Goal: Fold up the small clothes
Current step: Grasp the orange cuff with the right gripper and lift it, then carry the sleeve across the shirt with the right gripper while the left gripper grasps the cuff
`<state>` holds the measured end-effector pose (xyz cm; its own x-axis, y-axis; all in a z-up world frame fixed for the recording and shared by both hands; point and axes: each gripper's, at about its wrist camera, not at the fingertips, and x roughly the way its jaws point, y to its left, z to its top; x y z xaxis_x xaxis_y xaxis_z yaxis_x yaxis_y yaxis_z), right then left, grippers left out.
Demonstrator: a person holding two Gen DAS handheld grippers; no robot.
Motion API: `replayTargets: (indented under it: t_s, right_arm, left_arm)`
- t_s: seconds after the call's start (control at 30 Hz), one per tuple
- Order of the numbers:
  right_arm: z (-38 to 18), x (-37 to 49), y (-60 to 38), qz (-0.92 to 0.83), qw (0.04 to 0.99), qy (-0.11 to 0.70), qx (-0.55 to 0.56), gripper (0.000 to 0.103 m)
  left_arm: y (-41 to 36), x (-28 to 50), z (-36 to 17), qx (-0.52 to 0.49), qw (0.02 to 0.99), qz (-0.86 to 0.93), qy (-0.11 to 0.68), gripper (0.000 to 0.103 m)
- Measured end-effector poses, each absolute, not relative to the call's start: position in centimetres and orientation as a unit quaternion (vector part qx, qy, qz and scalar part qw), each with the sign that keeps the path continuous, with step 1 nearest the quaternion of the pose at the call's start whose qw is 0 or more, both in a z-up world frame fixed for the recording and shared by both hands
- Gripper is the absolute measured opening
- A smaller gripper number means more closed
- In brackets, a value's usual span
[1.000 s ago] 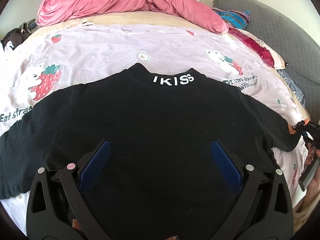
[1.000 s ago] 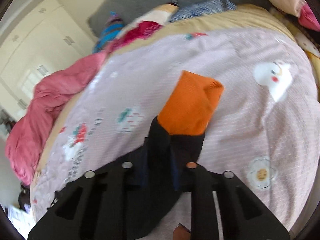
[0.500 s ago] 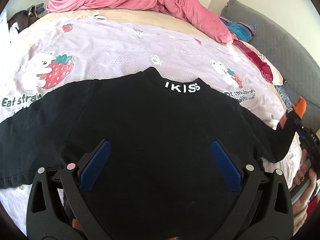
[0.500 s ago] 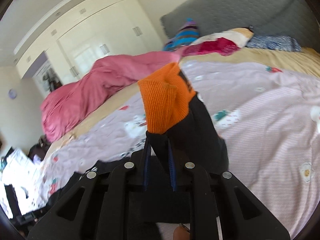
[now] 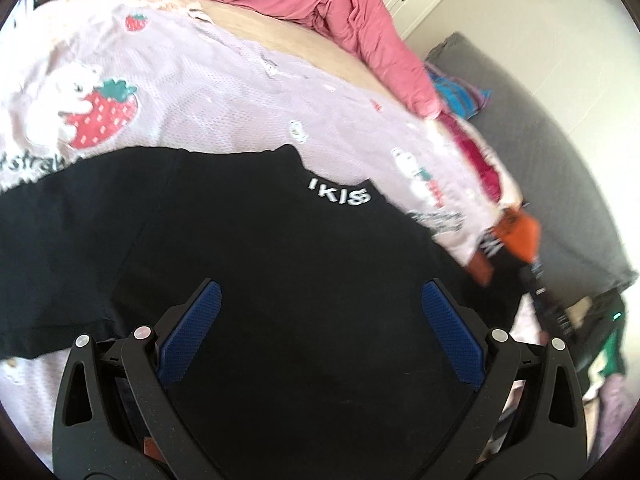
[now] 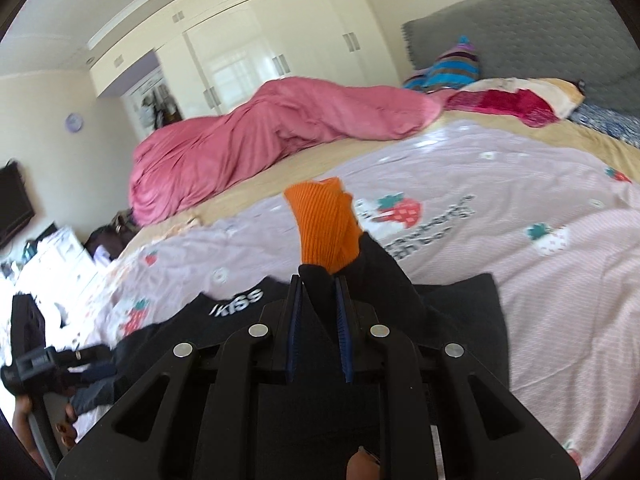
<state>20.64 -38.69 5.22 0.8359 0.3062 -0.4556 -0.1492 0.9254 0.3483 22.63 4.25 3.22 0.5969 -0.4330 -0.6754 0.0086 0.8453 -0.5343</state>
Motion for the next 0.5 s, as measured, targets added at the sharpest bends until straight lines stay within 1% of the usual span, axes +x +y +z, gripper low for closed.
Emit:
replayTargets:
  t_s: [0.1, 0.33, 0.43, 0.5]
  right_arm:
    - [5.1, 20.5, -36.6, 0.142, 0.944, 0.265, 0.135, 0.018]
    - [4.9, 19.5, -32.4, 0.194, 0.939, 0.265, 0.106, 0.019]
    - [5.0, 19.0, -31.3, 0.203, 0.939, 0.266, 0.083, 0.024]
    - [4.9, 18.8, -30.8, 0.197, 0.94, 0.27, 0.066, 0.031]
  left_arm:
    - [4.5, 22.7, 3.2, -0.25, 0.859, -0.119, 0.43, 0.095]
    - [4.8, 22.8, 2.6, -0.259, 0.854, -0.111, 0.437, 0.095]
    - [4.1, 22.9, 2.1, -0.261, 0.849, -0.117, 0.444, 0.095]
    - [3.5, 22.9, 1.6, -0.257, 0.847, -0.123, 0.45, 0.095]
